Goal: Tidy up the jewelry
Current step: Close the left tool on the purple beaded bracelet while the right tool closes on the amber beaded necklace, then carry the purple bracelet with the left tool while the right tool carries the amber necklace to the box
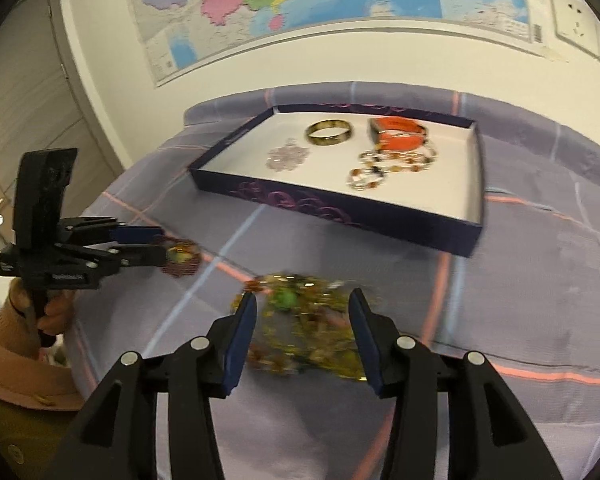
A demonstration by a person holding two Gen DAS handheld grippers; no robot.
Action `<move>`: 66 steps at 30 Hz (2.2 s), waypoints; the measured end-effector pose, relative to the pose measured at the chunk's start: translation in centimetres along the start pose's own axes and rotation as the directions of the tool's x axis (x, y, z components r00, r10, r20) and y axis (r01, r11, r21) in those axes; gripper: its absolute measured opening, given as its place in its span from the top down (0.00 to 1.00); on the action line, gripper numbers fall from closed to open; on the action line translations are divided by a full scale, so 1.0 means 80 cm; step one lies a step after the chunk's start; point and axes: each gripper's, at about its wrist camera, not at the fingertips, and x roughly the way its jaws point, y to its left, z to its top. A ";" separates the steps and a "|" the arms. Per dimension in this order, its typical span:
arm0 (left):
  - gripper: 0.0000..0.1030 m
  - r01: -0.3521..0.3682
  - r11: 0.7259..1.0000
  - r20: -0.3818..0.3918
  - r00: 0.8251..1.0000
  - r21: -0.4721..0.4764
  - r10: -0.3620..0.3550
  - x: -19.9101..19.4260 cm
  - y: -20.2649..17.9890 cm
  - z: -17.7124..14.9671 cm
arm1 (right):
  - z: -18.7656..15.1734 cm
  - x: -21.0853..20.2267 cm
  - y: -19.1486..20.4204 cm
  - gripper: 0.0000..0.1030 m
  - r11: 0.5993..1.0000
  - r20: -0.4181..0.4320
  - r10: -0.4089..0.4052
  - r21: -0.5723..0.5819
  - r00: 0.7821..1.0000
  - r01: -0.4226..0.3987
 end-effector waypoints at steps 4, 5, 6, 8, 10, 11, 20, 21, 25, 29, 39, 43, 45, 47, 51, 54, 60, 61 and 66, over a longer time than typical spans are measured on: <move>0.78 0.000 1.000 -0.020 1.000 0.021 0.000 0.001 -0.004 0.000 | 0.000 0.007 0.008 0.61 0.999 -0.016 -0.014 -0.041 1.000 0.013; 0.87 0.011 1.000 -0.029 1.000 0.025 -0.010 0.002 -0.007 -0.001 | 0.000 0.011 0.011 0.66 0.998 -0.028 -0.016 -0.057 0.999 0.014; 0.89 0.016 0.999 -0.037 0.999 0.034 -0.015 0.003 -0.010 -0.002 | 0.000 0.013 0.014 0.72 0.998 -0.034 -0.021 -0.067 0.999 0.019; 0.89 -0.001 0.999 -0.031 1.000 0.054 0.003 0.001 -0.018 -0.004 | 0.000 0.019 0.019 0.80 0.996 -0.048 -0.037 -0.089 0.998 0.033; 0.90 -0.003 0.999 -0.023 1.000 0.054 0.004 -0.003 -0.021 -0.005 | 0.001 0.021 0.021 0.88 0.993 -0.051 -0.050 -0.107 0.997 0.045; 0.91 0.008 0.999 -0.016 1.000 0.049 -0.007 -0.006 -0.022 -0.004 | 0.001 0.020 0.023 0.89 0.991 -0.049 -0.061 -0.119 0.997 0.055; 0.97 0.083 0.996 0.050 0.995 0.040 -0.085 -0.045 -0.026 0.009 | 0.012 -0.014 0.027 0.91 0.995 0.023 -0.010 -0.101 1.000 0.012; 0.97 0.093 0.995 0.055 0.994 0.036 -0.094 -0.048 -0.026 0.011 | 0.014 -0.018 0.028 0.91 0.995 0.031 -0.002 -0.099 1.000 0.005; 0.97 0.121 0.992 0.072 0.990 0.025 -0.123 -0.059 -0.027 0.015 | 0.025 -0.041 0.034 0.91 0.995 0.079 0.034 -0.096 0.996 -0.026; 0.97 0.130 0.991 0.088 0.987 0.034 -0.133 -0.066 -0.032 0.017 | 0.032 -0.055 0.040 0.91 0.994 0.105 0.050 -0.105 0.993 -0.039; 0.97 0.132 0.990 0.134 0.981 0.052 -0.137 -0.087 -0.036 0.035 | 0.043 -0.062 0.032 0.91 0.996 0.131 0.045 -0.088 0.990 -0.033; 0.97 0.120 0.992 0.153 0.980 0.047 -0.126 -0.085 -0.031 0.050 | 0.051 -0.062 0.026 0.91 0.997 0.143 0.036 -0.076 0.989 -0.025; 0.97 0.114 0.992 0.164 0.979 0.046 -0.120 -0.085 -0.029 0.058 | 0.056 -0.063 0.023 0.91 0.997 0.152 0.028 -0.073 0.988 -0.017; 0.97 0.112 0.993 0.175 0.977 0.046 -0.119 -0.086 -0.028 0.067 | 0.062 -0.064 0.020 0.91 0.998 0.162 0.022 -0.066 0.986 -0.012; 0.97 0.118 0.992 0.193 0.973 0.044 -0.124 -0.085 -0.024 0.085 | 0.074 -0.063 0.011 0.91 0.998 0.177 0.020 -0.057 0.984 -0.010; 0.97 0.105 0.994 0.203 0.973 0.043 -0.112 -0.082 -0.023 0.098 | 0.084 -0.063 0.005 0.91 0.999 0.188 0.019 -0.049 0.982 -0.010; 0.97 0.085 0.995 0.224 0.970 0.050 -0.094 -0.077 -0.022 0.120 | 0.106 -0.060 -0.003 0.91 0.999 0.205 0.015 -0.048 0.979 -0.005; 0.97 0.081 0.995 0.227 0.970 0.049 -0.090 -0.076 -0.022 0.122 | 0.110 -0.059 -0.003 0.91 0.999 0.208 0.016 -0.049 0.978 -0.005; 0.97 0.074 0.997 0.224 0.971 0.028 -0.079 -0.060 -0.014 0.141 | 0.125 -0.048 -0.013 0.91 0.999 0.214 0.025 -0.028 0.977 -0.020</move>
